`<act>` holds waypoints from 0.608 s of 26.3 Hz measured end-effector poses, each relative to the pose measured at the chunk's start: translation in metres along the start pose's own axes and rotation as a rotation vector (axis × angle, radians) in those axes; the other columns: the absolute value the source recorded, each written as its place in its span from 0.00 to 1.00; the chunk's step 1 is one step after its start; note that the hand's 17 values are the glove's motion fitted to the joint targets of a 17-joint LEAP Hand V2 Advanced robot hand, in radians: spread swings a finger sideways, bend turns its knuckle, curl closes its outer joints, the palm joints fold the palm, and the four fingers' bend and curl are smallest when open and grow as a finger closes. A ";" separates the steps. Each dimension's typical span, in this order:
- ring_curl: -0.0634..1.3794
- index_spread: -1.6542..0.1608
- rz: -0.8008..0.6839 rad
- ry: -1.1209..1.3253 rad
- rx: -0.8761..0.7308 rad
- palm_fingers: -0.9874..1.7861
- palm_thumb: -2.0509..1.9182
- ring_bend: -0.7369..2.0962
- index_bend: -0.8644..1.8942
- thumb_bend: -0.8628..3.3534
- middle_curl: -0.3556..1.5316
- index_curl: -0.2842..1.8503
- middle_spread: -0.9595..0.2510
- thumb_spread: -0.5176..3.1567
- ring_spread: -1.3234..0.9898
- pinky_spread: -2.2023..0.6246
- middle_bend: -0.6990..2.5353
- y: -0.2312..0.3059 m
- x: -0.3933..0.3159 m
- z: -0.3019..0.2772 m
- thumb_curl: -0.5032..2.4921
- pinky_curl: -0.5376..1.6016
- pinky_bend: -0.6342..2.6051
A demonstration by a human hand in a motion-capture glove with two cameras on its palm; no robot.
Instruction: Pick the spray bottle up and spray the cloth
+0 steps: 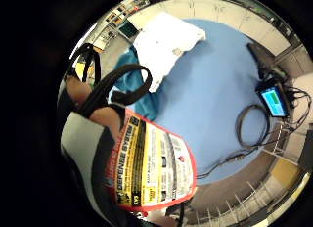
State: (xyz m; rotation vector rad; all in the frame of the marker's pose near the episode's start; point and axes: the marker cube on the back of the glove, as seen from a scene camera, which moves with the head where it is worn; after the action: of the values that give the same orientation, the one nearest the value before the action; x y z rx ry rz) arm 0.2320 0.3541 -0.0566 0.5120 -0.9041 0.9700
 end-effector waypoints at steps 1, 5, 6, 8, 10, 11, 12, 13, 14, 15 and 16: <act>0.32 0.79 0.015 0.001 -0.023 0.78 0.77 0.42 0.36 0.20 0.43 0.28 0.68 0.33 0.52 0.79 0.35 -0.001 0.007 0.007 0.36 0.40 0.33; 0.33 0.80 0.033 0.008 -0.043 0.78 0.77 0.43 0.36 0.20 0.44 0.28 0.68 0.33 0.52 0.78 0.35 -0.003 0.011 0.008 0.36 0.41 0.33; 0.33 0.80 0.027 0.015 -0.034 0.78 0.77 0.43 0.36 0.20 0.44 0.28 0.68 0.33 0.52 0.78 0.35 -0.004 0.005 0.001 0.36 0.41 0.33; 0.33 0.80 0.007 0.027 -0.006 0.78 0.77 0.43 0.36 0.20 0.44 0.28 0.68 0.33 0.52 0.78 0.35 -0.004 -0.012 -0.017 0.36 0.41 0.33; 0.33 0.80 -0.017 0.037 0.022 0.77 0.77 0.43 0.36 0.20 0.44 0.28 0.68 0.33 0.52 0.78 0.35 -0.003 -0.030 -0.033 0.37 0.41 0.33; 0.33 0.80 -0.028 0.042 0.032 0.77 0.77 0.43 0.36 0.20 0.44 0.28 0.68 0.33 0.52 0.78 0.35 -0.003 -0.038 -0.040 0.37 0.41 0.33; 0.33 0.80 -0.036 0.047 0.039 0.77 0.77 0.43 0.36 0.20 0.44 0.28 0.68 0.33 0.52 0.78 0.35 -0.002 -0.044 -0.044 0.37 0.41 0.33; 0.33 0.80 -0.042 0.052 0.043 0.77 0.77 0.43 0.36 0.20 0.44 0.28 0.69 0.33 0.52 0.78 0.35 -0.001 -0.049 -0.048 0.37 0.41 0.33; 0.33 0.80 -0.046 0.056 0.046 0.77 0.77 0.43 0.36 0.20 0.44 0.28 0.69 0.33 0.52 0.78 0.35 0.000 -0.053 -0.050 0.37 0.41 0.33; 0.33 0.80 -0.048 0.060 0.047 0.77 0.77 0.43 0.36 0.20 0.44 0.28 0.69 0.33 0.52 0.78 0.35 0.000 -0.055 -0.052 0.37 0.41 0.33; 0.33 0.80 -0.049 0.064 0.048 0.77 0.77 0.43 0.36 0.20 0.44 0.28 0.69 0.33 0.52 0.78 0.35 0.000 -0.057 -0.053 0.37 0.41 0.33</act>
State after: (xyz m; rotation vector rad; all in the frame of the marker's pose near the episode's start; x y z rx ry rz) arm 0.2392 0.3649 -0.1331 0.5389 -0.8095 0.9597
